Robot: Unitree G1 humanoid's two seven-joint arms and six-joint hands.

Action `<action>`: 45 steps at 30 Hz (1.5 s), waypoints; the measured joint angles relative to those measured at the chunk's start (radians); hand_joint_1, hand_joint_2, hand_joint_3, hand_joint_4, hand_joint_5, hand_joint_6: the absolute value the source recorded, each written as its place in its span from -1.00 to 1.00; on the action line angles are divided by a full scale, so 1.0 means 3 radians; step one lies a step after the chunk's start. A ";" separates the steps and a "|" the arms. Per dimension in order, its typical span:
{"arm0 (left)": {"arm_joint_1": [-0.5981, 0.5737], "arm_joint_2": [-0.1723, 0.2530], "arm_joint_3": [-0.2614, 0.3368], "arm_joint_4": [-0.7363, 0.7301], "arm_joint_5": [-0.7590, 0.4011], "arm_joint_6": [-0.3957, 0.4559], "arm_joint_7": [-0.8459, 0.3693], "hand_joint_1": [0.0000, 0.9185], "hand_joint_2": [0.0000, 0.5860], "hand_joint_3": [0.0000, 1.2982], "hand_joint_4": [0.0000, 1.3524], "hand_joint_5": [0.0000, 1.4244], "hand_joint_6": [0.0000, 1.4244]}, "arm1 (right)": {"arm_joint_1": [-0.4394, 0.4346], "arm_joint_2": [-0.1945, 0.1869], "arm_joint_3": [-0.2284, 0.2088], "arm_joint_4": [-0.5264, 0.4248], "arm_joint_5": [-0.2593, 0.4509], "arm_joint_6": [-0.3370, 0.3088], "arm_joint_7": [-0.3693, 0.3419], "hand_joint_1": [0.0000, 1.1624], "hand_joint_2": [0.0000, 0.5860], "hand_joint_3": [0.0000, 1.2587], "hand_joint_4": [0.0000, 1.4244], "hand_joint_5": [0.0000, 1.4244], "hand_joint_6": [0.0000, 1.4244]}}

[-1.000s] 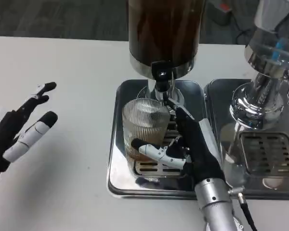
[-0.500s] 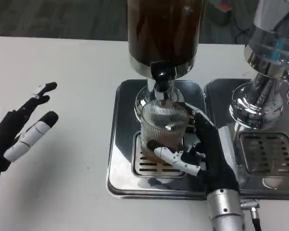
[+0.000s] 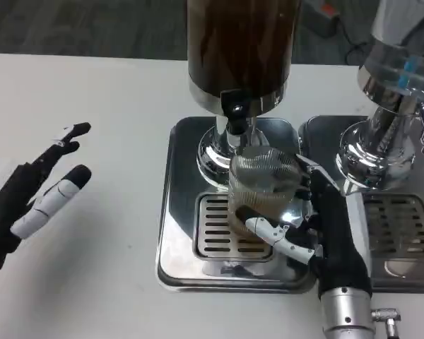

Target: Grasp the cup under the faucet to collect the drink, then remove the cup.

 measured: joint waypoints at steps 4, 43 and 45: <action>0.0025 -0.0001 -0.0020 -0.0080 0.0006 -0.0005 0.0001 -1.00 -0.52 -0.84 -1.00 -0.90 -1.00 | 0.0105 -0.0001 -0.0013 -0.0148 -0.0042 0.0019 0.0000 0.83 -0.54 -0.45 -0.12 0.29 0.85; 0.0203 0.0308 -0.0261 -0.0488 0.0728 -0.0206 0.0397 -1.00 -0.49 -0.93 -1.00 -1.00 -1.00 | 0.0829 -0.0024 -0.0076 -0.1057 -0.0153 0.0072 -0.0137 0.82 -0.64 -0.34 -0.03 0.36 0.90; 0.0249 0.0309 -0.0262 -0.0509 0.0729 -0.0206 0.0399 -1.00 -0.49 -0.93 -1.00 -1.00 -1.00 | 0.0829 -0.0025 -0.0061 -0.1057 -0.0154 0.0072 -0.0136 0.82 -0.64 -0.34 -0.03 0.36 0.90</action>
